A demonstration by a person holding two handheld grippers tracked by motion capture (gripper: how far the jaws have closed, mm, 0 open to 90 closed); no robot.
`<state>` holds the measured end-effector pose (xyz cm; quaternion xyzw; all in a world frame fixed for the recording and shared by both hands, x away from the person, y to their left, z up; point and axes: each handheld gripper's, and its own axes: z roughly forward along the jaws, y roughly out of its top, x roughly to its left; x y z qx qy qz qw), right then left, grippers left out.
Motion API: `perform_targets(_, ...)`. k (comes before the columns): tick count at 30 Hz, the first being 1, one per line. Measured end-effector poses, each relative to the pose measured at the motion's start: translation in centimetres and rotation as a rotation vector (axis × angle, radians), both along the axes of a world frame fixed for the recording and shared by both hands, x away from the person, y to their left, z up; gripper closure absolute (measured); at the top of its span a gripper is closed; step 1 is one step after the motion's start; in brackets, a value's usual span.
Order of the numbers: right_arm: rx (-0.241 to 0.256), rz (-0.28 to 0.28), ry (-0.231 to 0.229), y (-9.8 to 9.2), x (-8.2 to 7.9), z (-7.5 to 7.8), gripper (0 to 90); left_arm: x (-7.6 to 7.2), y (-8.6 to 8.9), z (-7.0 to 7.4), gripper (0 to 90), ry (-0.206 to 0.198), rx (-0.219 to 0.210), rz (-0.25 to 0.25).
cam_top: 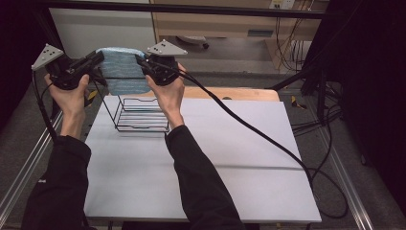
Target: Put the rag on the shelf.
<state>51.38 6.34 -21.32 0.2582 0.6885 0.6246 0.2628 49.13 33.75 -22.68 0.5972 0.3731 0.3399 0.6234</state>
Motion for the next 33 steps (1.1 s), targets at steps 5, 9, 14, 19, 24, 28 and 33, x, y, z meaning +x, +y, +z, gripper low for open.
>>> perform_targets(5,-0.011,0.008,0.018,-0.2,-0.2,-0.4,80.6,-0.6,0.0,-0.4,81.6,0.016,0.001,-0.021)
perform_targets(9,-0.007,0.031,0.034,-0.7,-0.2,-1.0,80.5,-1.0,-0.1,-0.5,81.5,0.034,0.028,-0.026)
perform_targets(14,-0.018,0.059,0.035,-1.1,-0.6,-1.4,80.2,-1.6,0.0,-0.7,81.2,0.034,0.043,-0.042)
perform_targets(19,-0.038,0.081,0.03,-1.3,-1.1,-1.6,79.6,-2.5,0.3,-1.0,80.8,0.03,0.061,-0.062)
perform_targets(24,-0.071,0.126,0.047,-1.3,-1.4,-1.8,79.0,-3.3,0.7,-1.5,80.0,0.055,0.076,-0.076)
perform_targets(28,-0.113,0.146,0.06,-1.3,-1.4,-2.0,79.1,-3.5,0.7,-1.6,79.4,0.089,0.107,-0.09)
perform_targets(33,-0.142,0.159,0.071,-1.3,-1.5,-2.1,79.1,-3.8,0.8,-1.5,77.3,0.128,0.126,-0.092)
